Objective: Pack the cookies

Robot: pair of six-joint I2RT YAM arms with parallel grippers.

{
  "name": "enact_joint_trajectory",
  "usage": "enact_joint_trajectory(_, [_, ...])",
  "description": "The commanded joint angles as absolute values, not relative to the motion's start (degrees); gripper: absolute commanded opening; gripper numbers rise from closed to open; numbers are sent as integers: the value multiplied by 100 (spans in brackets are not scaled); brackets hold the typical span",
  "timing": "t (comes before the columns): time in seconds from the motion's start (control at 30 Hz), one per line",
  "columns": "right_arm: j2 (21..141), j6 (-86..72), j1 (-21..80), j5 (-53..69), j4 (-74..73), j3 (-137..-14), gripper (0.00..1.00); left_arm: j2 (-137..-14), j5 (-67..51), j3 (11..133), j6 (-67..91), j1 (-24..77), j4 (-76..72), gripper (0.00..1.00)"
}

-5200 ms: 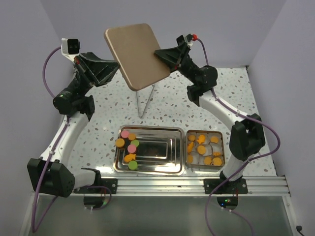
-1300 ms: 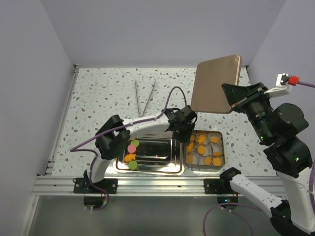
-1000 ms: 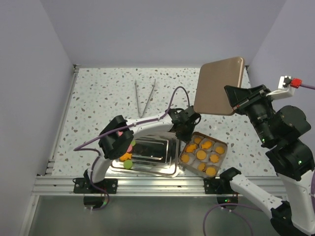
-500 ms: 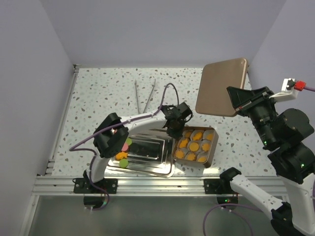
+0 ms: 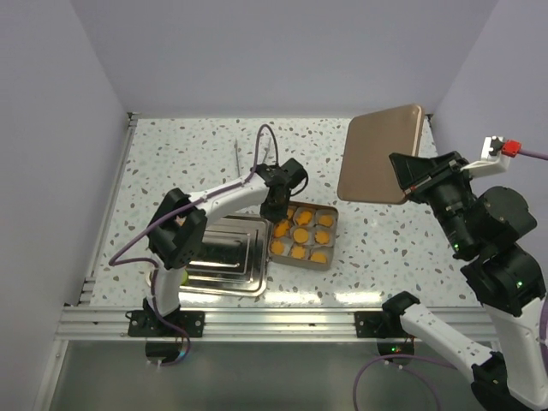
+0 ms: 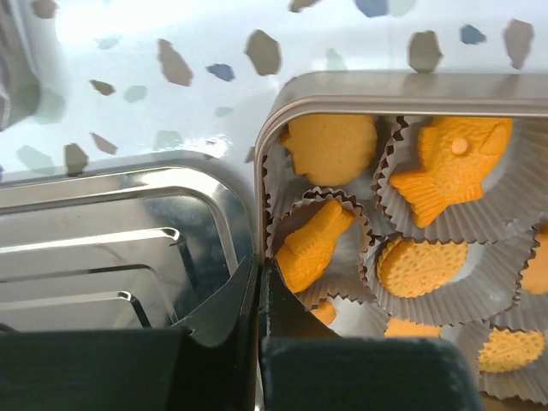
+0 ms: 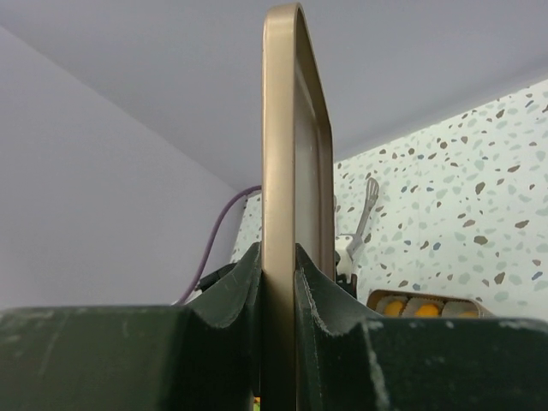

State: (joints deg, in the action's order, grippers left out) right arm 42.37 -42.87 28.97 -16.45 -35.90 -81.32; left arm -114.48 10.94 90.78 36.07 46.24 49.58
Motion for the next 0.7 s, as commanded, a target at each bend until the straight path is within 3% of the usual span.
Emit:
enact_joint_trajectory(0.0, [4254, -4429, 2918, -1521, -3234, -8051, 0, -11136, 1503, 9053, 3331, 4333, 5344, 0])
enact_joint_trajectory(0.4, [3797, -5940, 2918, -819, -2251, -5987, 0, -11162, 1213, 9053, 3797, 4148, 5476, 0])
enact_joint_trajectory(0.5, [3595, -6397, 2909, -634, -1654, -5266, 0, -11022, 1029, 8983, 3876, 4148, 5344, 19])
enact_joint_trajectory(0.67, [3568, -6854, 2918, -378, -828, -4475, 0, -10618, 1002, 8965, 3850, 3982, 5326, 41])
